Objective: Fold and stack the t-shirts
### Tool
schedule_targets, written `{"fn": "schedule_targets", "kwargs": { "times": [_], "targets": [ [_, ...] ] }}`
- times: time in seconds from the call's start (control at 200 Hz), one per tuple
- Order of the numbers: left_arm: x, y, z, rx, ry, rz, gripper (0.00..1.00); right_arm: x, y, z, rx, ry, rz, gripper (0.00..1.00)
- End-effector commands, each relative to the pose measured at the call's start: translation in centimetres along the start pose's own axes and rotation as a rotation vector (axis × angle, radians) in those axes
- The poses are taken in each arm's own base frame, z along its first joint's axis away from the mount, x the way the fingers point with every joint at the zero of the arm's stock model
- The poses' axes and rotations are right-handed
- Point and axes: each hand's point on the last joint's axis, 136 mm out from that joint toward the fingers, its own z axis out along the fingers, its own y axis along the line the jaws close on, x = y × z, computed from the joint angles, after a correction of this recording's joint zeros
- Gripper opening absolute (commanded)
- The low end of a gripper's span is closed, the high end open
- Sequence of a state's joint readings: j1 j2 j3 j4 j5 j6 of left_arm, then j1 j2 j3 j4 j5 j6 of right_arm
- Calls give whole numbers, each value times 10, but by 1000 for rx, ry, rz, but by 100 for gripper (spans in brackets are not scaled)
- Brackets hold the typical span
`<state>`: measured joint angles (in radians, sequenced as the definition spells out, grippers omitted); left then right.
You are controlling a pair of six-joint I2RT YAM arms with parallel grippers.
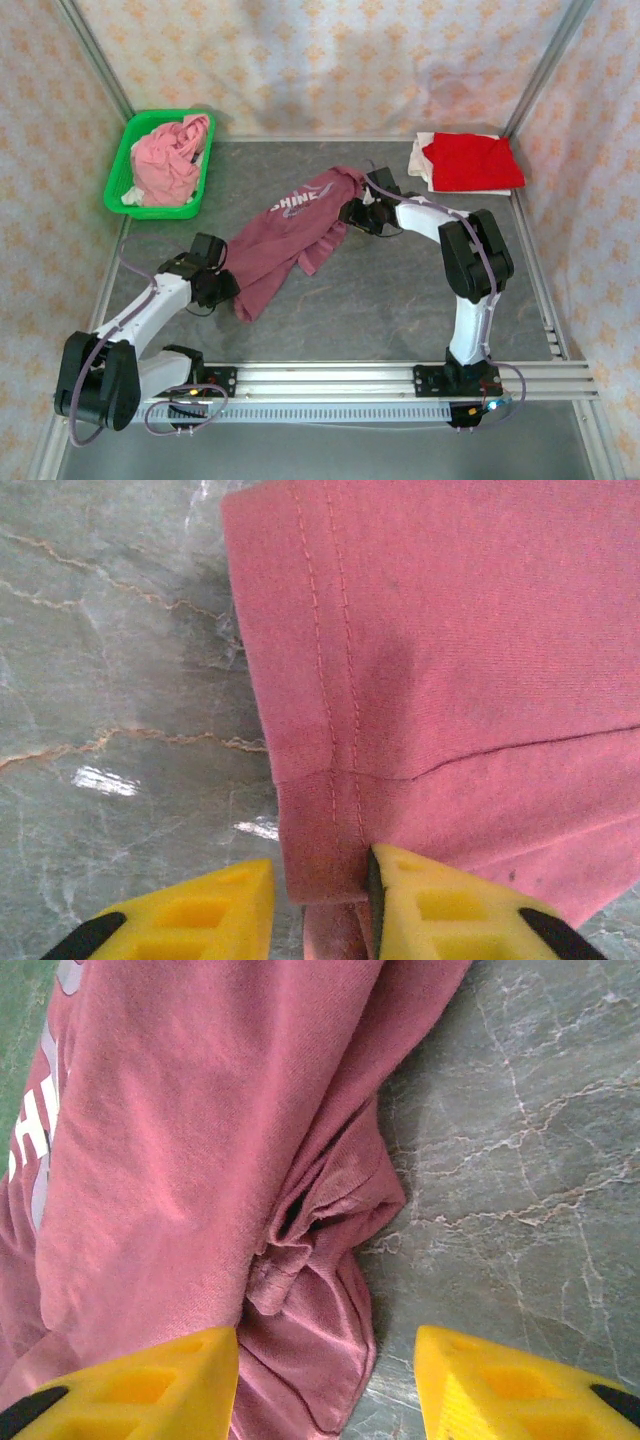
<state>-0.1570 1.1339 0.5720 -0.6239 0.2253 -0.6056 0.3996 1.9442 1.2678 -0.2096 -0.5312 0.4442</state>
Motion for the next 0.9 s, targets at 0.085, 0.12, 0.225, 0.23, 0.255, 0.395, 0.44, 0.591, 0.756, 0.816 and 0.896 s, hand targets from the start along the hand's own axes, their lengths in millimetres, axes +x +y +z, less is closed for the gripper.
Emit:
{"fn": "schedule_targets", "kwargs": {
  "times": [0.085,0.12,0.225,0.23,0.255,0.395,0.44,0.591,0.756,0.816,0.896],
  "targets": [
    [-19,-5,-11,-2,-68,-3,14,5,-9,2,37,10,-12,50],
    [-21,-4,-13,-10,-78,-1,9,5,-11,3,41,11,-11,50],
    [-25,-3,-20,-22,-98,5,1,6,-10,4,35,15,-7,50],
    [-25,-3,-20,-22,-100,5,0,6,-10,4,35,15,-7,50],
    [-26,-3,-22,-23,-107,6,0,6,-9,5,32,15,-8,50],
    [-32,-1,-33,-31,-146,5,0,6,-9,5,33,16,-9,50],
    [-32,1,-35,-38,-151,3,0,5,-9,5,33,15,-8,50],
    [-18,12,-22,-56,-112,-38,29,5,-8,3,30,12,-12,51],
    [-18,-3,-3,85,-124,-112,33,7,-9,8,27,32,-11,51],
    [-21,-7,-1,115,-137,-115,39,8,-8,7,21,34,-12,51],
    [-22,-9,2,129,-149,-109,41,9,-9,6,27,30,-17,51]
  ]
}}
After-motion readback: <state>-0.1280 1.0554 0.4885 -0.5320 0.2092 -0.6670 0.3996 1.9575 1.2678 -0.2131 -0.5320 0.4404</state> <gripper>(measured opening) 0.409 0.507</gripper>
